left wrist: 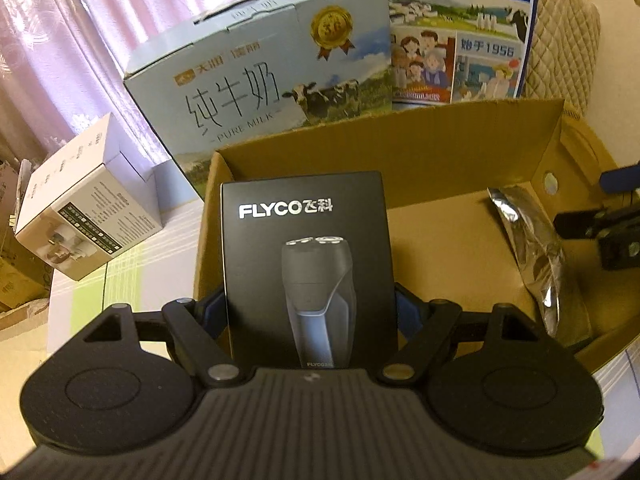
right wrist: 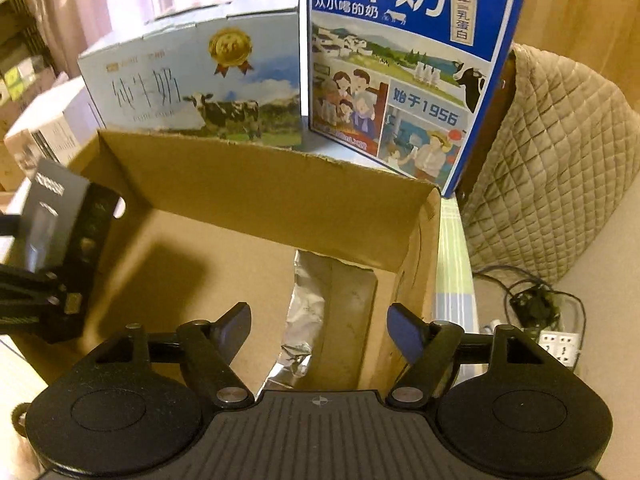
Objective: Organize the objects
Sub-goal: 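Lower the FLYCO box into the cardboard box and open the left tool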
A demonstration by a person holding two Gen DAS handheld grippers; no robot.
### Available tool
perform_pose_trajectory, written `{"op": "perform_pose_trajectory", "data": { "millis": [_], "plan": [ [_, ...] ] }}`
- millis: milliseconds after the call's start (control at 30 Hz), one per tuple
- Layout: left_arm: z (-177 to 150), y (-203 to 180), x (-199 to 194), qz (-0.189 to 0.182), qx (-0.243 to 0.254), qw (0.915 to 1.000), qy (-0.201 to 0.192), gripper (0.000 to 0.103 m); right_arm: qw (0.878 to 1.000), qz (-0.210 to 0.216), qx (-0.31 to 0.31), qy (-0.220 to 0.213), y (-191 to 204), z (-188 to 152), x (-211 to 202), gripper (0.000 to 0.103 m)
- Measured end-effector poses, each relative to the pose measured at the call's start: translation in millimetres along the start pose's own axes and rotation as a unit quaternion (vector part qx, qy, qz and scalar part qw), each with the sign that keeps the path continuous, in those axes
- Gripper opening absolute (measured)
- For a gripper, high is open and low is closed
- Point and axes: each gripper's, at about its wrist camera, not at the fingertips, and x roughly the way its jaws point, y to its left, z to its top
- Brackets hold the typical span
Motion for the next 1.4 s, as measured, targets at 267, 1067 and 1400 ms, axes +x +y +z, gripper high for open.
{"op": "perform_pose_trajectory", "data": {
  "millis": [267,1067,1400],
  "plan": [
    [-3.4,-2.9,11.6,0.005,0.011,0.9998,0.014,0.092,1.000,0.024,-0.003,-0.004,-2.9,-4.1,-6.7,0.074],
    [-27.3,-0.5,-41.0,-0.004,-0.021,0.9998,0.004,0.093,0.997,0.075,0.003,-0.025,2.6,-36.0,-48.9,0.077],
    [-46.6,0.7,-88.4,-0.011,-0.044,0.9987,-0.021,0.093,0.994,0.083,0.029,-0.061,2.0,-54.0,-82.5,0.077]
  ]
}}
